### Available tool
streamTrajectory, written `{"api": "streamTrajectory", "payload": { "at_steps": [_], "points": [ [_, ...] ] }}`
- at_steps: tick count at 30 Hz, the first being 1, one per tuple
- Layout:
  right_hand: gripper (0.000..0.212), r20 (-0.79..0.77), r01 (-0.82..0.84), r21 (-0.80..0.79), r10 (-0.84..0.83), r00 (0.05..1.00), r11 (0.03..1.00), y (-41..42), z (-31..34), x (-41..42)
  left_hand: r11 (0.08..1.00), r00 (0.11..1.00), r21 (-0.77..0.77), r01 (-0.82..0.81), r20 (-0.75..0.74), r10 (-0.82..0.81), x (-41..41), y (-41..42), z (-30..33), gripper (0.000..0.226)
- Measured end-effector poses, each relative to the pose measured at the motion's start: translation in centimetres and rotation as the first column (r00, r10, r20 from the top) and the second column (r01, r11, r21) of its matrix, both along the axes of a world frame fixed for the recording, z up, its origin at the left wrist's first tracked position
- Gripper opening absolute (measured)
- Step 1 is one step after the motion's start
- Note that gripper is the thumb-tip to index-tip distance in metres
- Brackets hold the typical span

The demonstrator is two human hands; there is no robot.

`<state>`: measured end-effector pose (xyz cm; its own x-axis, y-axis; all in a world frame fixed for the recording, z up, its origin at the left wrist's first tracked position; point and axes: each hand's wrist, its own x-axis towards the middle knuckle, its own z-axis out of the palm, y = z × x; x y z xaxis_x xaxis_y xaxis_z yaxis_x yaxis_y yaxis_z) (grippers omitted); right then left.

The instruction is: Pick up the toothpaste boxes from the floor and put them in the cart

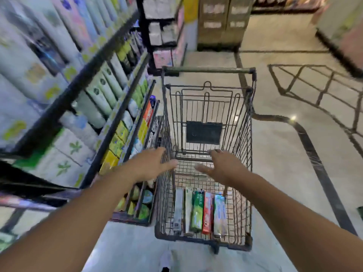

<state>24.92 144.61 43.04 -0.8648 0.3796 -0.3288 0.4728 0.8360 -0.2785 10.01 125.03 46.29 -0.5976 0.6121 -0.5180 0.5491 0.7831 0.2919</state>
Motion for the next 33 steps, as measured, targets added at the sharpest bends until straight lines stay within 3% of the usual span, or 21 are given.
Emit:
{"api": "streamTrajectory", "payload": {
  "at_steps": [3,7,12,16,18,23,30,33],
  "points": [
    [0.118,-0.031,-0.102,0.045,0.103,0.994,0.994,-2.2,3.7,-0.4,0.999,1.0,-0.034,-0.004,-0.026,0.003,0.3,-3.5,3.4,0.108],
    [0.115,-0.051,-0.189,0.076,0.193,0.98,0.979,-5.7,6.9,-0.5,0.997,1.0,-0.068,0.03,0.005,-0.029,1.4,-8.5,5.3,0.098],
    [0.109,-0.045,-0.278,0.103,0.284,0.958,0.955,-12.8,8.9,-1.1,0.997,1.0,-0.081,-0.001,-0.029,-0.001,2.8,-16.0,6.5,0.113],
    [0.125,-0.05,-0.367,0.106,0.373,0.926,0.924,-21.4,9.8,-1.9,0.998,0.993,-0.019,-0.061,-0.107,0.058,3.0,-25.4,6.6,0.098],
    [0.122,-0.047,-0.425,0.096,0.43,0.902,0.9,-26.4,10.1,-2.4,0.992,0.984,0.024,-0.125,-0.124,0.127,3.4,-31.2,6.3,0.085],
    [0.106,-0.051,-0.588,0.143,0.599,0.799,0.796,-40.7,11.2,-4.8,0.948,0.939,0.057,-0.313,-0.134,0.318,5.5,-47.7,6.8,0.072],
    [0.098,-0.071,-0.791,0.175,0.808,0.584,0.587,-60.5,11.6,-8.1,0.786,0.763,0.047,-0.616,-0.209,0.611,11.0,-68.6,7.7,0.107],
    [0.103,-0.049,-0.857,0.126,0.866,0.498,0.5,-67.6,11.3,-9.6,0.714,0.7,-0.011,-0.7,-0.209,0.683,13.2,-75.3,7.0,0.091]
  ]
}}
